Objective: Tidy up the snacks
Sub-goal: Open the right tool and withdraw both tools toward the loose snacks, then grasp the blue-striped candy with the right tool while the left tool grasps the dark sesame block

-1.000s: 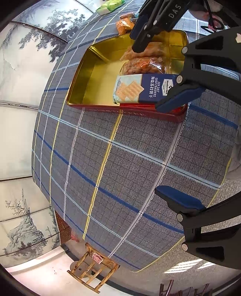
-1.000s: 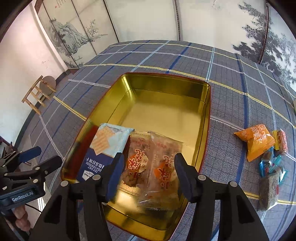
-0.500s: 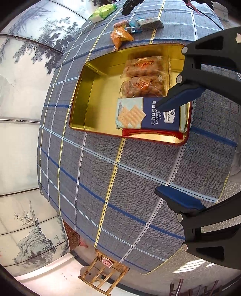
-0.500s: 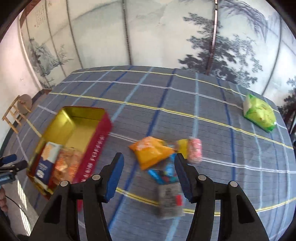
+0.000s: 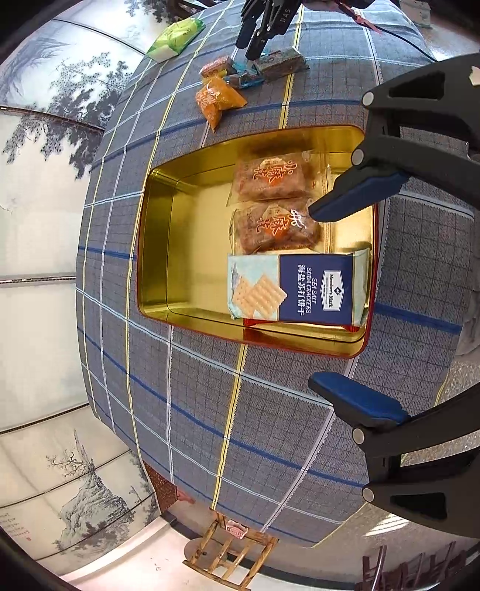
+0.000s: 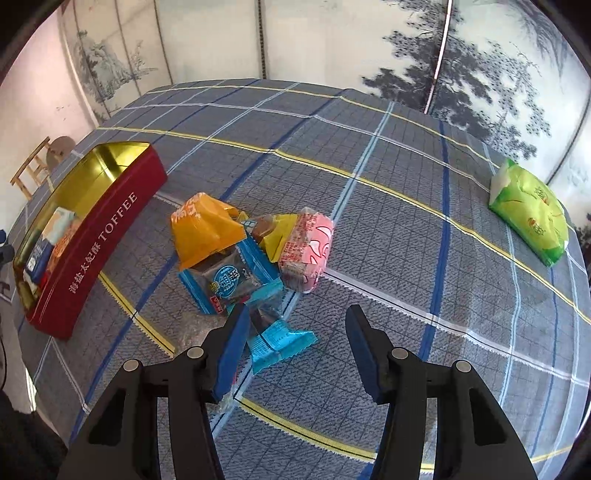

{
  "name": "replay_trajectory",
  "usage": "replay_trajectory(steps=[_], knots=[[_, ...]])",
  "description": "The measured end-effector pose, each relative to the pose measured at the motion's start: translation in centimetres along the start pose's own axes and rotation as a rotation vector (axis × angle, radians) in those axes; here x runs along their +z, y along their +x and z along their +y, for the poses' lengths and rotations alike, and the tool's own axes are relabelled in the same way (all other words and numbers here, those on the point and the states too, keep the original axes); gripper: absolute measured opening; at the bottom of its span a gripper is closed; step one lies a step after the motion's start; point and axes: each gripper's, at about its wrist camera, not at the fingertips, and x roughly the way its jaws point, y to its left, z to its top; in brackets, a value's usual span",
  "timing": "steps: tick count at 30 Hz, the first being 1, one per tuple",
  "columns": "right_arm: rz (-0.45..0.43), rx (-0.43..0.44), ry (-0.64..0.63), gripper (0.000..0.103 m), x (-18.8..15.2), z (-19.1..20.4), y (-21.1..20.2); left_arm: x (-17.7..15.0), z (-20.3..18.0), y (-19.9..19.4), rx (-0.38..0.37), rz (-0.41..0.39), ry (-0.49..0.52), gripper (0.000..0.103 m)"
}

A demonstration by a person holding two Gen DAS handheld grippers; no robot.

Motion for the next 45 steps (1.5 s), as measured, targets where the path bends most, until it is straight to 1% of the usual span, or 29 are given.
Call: replay_trajectory(steps=[4, 5, 8, 10, 12, 16, 21, 22, 23, 25, 29, 32, 35, 37, 39, 41, 43, 45], knots=[[0.030, 0.013, -0.057, 0.049, -0.8, 0.7, 0.9, 0.3, -1.4, -0.2, -0.004, -0.001, 0.021, 0.081], [0.021, 0.008, -0.064, 0.046, -1.1, 0.8, 0.8, 0.4, -1.8, -0.2, -0.008, -0.001, 0.025, 0.081], [-0.008, 0.006, -0.072, 0.045, -1.3, 0.9, 0.6, 0.7, -3.1, -0.2, -0.021, 0.002, 0.044, 0.081], [-0.019, -0.011, -0.120, 0.045, -1.2, 1.3, 0.7, 0.9, -4.0, -0.2, -0.033, 0.005, 0.063, 0.081], [-0.011, -0.016, -0.147, 0.045, -0.8, 1.3, 0.8, 1.1, -4.9, -0.3, -0.042, 0.006, 0.078, 0.081], [0.054, -0.053, -0.229, 0.046, -0.3, 1.5, 1.2, 1.1, -6.4, -0.6, -0.067, 0.004, 0.103, 0.081], [0.102, -0.077, -0.340, 0.047, 0.3, 2.2, 1.2, 0.8, -7.5, -0.4, -0.080, 0.018, 0.117, 0.081], [0.115, -0.084, -0.359, 0.048, 0.5, 2.3, 1.4, 0.7, -7.6, -0.4, -0.083, 0.018, 0.119, 0.081], [0.117, -0.098, -0.380, 0.053, 0.6, 2.5, 1.4, 0.7, -7.7, -0.4, -0.085, 0.020, 0.122, 0.081], [0.110, -0.089, -0.399, 0.054, 0.9, 2.7, 1.5, 0.6, -7.8, -0.4, -0.085, 0.023, 0.124, 0.081], [0.102, -0.074, -0.361, 0.053, 1.2, 2.5, 2.1, 0.4, -7.9, -0.6, -0.086, 0.022, 0.122, 0.081], [0.092, -0.029, -0.287, 0.038, 0.7, 1.9, 2.3, 0.5, -8.1, -0.7, -0.090, 0.016, 0.128, 0.081], [0.053, -0.022, -0.184, 0.031, 0.0, 1.1, 2.1, 0.7, -8.7, -0.7, -0.099, 0.018, 0.137, 0.081], [0.022, -0.018, -0.088, 0.030, -0.7, 0.1, 1.8, 0.9, -9.4, -0.7, -0.109, 0.016, 0.145, 0.081], [-0.018, -0.046, -0.005, 0.028, -1.7, -0.9, 1.4, 1.0, -10.5, -0.9, -0.126, 0.006, 0.167, 0.081], [-0.054, -0.096, 0.083, 0.027, -2.6, -2.4, 0.9, 1.2, -11.6, -0.9, -0.147, 0.004, 0.183, 0.081], [-0.088, -0.169, 0.147, 0.026, -3.6, -3.7, 0.4, 1.4, -12.9, -0.6, -0.181, 0.014, 0.191, 0.082], [-0.117, -0.204, 0.211, 0.026, -4.4, -5.1, -0.1, 1.5, -14.2, -0.3, -0.210, 0.028, 0.195, 0.082]])
